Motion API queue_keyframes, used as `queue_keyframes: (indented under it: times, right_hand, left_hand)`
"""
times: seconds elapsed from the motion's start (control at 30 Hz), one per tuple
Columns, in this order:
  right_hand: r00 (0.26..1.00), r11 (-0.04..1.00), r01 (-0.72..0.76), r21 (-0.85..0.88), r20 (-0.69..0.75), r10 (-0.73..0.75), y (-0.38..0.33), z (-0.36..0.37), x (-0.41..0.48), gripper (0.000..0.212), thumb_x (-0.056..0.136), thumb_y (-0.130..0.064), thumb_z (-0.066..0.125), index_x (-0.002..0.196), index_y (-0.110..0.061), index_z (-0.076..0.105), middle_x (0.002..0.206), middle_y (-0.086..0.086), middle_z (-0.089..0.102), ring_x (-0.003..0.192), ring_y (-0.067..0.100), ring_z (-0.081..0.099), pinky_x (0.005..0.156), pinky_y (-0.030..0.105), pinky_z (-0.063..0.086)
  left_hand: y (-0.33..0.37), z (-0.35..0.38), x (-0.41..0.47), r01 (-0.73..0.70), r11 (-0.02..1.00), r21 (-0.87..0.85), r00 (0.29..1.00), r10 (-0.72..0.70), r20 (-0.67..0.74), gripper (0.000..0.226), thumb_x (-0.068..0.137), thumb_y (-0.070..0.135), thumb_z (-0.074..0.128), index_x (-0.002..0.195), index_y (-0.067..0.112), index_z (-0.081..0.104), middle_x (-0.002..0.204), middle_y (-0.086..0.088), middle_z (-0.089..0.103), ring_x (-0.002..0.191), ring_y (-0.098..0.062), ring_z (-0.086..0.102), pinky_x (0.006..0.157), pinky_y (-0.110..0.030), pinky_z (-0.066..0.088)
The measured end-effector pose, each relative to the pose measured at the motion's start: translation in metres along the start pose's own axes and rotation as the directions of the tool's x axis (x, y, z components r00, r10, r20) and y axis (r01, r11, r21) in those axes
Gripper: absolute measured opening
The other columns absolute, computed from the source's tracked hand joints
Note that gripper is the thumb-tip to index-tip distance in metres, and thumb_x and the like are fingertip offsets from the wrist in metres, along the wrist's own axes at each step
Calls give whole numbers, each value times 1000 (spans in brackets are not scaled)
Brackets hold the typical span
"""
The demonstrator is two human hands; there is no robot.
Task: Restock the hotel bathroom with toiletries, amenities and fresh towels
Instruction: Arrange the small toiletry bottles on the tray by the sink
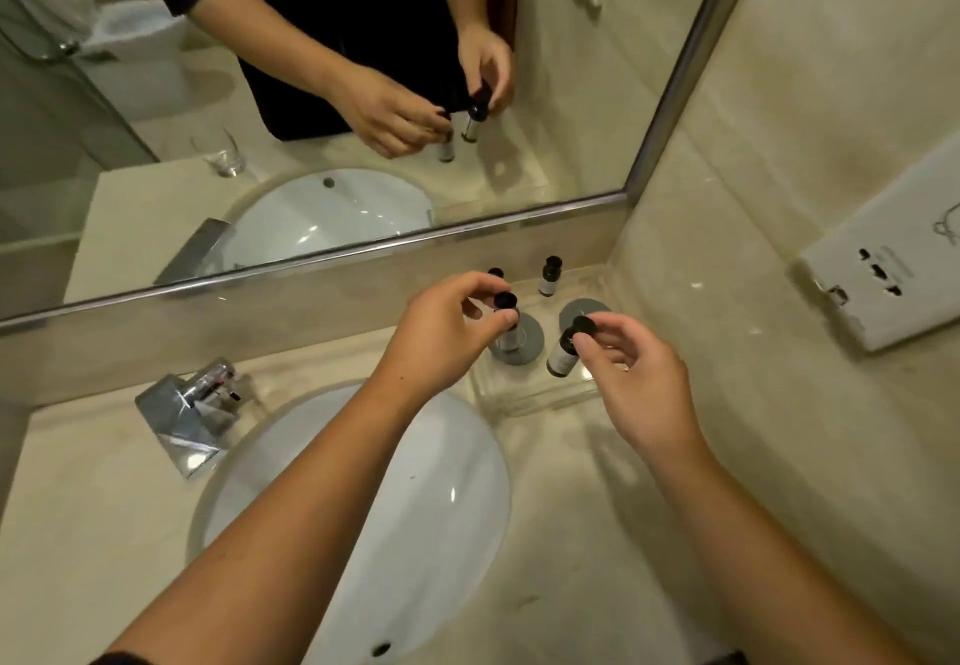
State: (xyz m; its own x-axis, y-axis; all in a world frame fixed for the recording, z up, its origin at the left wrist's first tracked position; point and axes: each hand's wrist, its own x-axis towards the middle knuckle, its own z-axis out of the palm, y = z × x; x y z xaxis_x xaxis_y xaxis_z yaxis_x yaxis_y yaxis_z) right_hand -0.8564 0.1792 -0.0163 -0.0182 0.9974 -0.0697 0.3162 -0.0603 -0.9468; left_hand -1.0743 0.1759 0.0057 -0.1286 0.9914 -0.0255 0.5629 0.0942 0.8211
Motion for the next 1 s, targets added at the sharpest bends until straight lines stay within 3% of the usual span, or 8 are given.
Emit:
queue_keyframes:
  times: [0.27,0.37,0.43,0.5,0.7,1.0]
  right_hand:
    - [995,997,-81,-5,-66,80,30,-8,53,15,92,-25,75,105,-33,73,95,-13,76,85,2,70,75,14,53]
    - [989,993,-118,11,-91,119,43,-11,64,16,93,-24,74,107,-31,73,96,-15,75,85,-1,69,73,12,51]
    - [985,990,-138,27,-105,140,51,-12,68,16,94,-24,74,106,-33,72,97,-16,75,87,0,69,73,11,51]
    - [981,988,-148,43,-119,152,57,-12,71,17,93,-23,74,103,-37,70,97,-17,74,88,1,69,73,11,50]
    - [980,985,-164,60,-103,170,66,-14,73,17,93,-22,74,108,-31,72,99,-11,75,88,2,69,74,12,51]
    - [982,980,-163,111,-81,172,66,-17,72,19,94,-20,74,105,-35,71,97,-14,74,90,0,69,75,11,51]
  left_hand:
    - [10,40,94,-76,987,143,996,68,59,25,90,37,79,114,33,72,101,20,69,77,3,60,64,-8,42]
    - [15,61,123,-117,969,218,992,104,72,26,89,41,78,114,34,72,105,19,72,78,7,60,71,-15,45]
    - [18,73,139,-125,953,276,991,106,84,27,89,43,77,115,37,71,108,19,72,91,1,65,79,-29,54]
    - [20,84,152,-136,918,372,988,101,114,27,89,44,75,115,38,70,111,18,72,101,-9,66,80,-35,54]
    - [16,112,177,-191,818,543,977,103,187,22,91,36,74,113,34,71,108,6,72,98,-21,66,68,-34,44]
    - [13,127,183,-175,770,613,981,81,178,18,95,27,68,112,29,71,107,0,70,94,-25,66,66,-34,38]
